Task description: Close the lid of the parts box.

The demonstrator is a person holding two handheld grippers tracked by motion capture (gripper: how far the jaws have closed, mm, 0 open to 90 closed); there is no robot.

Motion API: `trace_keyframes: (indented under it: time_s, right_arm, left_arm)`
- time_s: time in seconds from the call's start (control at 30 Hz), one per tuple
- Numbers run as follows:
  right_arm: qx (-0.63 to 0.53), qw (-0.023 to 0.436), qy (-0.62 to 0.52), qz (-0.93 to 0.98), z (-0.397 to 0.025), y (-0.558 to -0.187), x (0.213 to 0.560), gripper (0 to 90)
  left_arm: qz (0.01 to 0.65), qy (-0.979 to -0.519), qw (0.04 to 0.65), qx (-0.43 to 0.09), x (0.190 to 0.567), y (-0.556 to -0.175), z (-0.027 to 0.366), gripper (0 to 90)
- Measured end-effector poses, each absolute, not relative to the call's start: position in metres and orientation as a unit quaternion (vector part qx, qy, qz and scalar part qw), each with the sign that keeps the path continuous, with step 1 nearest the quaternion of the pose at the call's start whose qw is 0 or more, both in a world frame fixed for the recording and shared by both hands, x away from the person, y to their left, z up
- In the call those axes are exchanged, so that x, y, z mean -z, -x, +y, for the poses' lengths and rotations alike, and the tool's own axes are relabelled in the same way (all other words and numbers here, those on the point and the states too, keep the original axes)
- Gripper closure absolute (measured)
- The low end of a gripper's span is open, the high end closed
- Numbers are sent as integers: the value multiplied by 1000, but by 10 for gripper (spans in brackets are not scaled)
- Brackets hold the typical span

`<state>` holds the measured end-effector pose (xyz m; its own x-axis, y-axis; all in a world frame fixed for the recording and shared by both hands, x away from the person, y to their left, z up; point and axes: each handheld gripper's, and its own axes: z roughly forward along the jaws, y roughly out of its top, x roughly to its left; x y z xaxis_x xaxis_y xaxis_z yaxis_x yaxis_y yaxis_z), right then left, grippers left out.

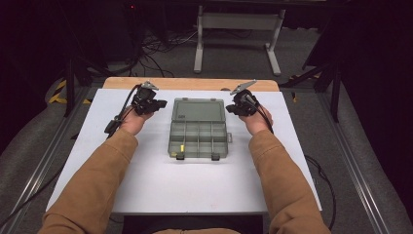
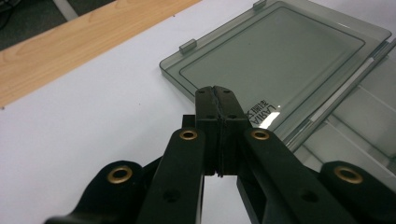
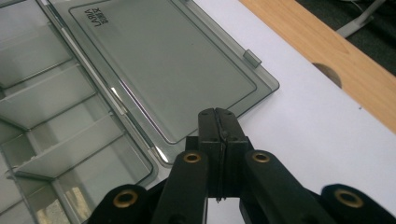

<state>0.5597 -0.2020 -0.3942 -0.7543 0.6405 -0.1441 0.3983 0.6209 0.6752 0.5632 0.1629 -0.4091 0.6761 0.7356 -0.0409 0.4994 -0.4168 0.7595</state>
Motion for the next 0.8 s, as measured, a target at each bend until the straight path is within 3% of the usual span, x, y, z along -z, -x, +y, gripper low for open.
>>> trace_keyframes:
  time_s: [0.8]
  right_arm:
    - [-303, 156, -330, 880, -211, -571, 430, 897]
  left_arm:
    - [405, -838, 346, -122, 449, -576, 151, 893]
